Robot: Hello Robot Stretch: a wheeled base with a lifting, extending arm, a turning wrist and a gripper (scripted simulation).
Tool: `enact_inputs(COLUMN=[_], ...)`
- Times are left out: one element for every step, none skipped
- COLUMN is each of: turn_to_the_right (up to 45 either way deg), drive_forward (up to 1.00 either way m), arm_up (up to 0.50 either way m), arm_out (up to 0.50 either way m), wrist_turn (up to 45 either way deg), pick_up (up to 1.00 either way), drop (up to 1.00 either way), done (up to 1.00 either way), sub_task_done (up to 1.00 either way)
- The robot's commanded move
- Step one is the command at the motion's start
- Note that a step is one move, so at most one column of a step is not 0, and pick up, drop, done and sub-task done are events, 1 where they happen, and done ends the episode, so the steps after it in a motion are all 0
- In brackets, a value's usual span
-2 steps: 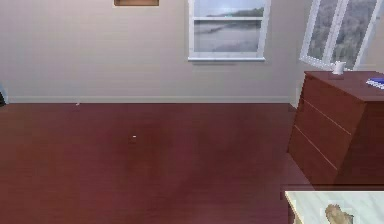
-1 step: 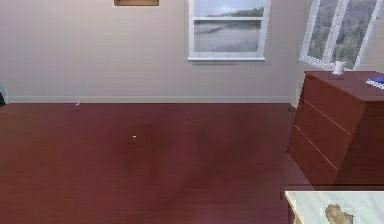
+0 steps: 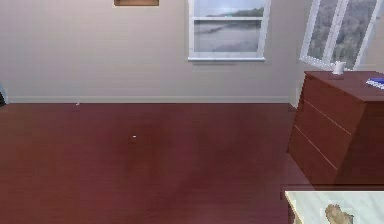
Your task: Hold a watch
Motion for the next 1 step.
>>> enact_inputs(turn_to_the_right=[0.0], drive_forward=[0.00], arm_up=[0.00], arm_out=[0.00], wrist_turn=[45.0], pick_up=[0.00], drop=[0.00], done=[0.00], sub_task_done=[0.00])
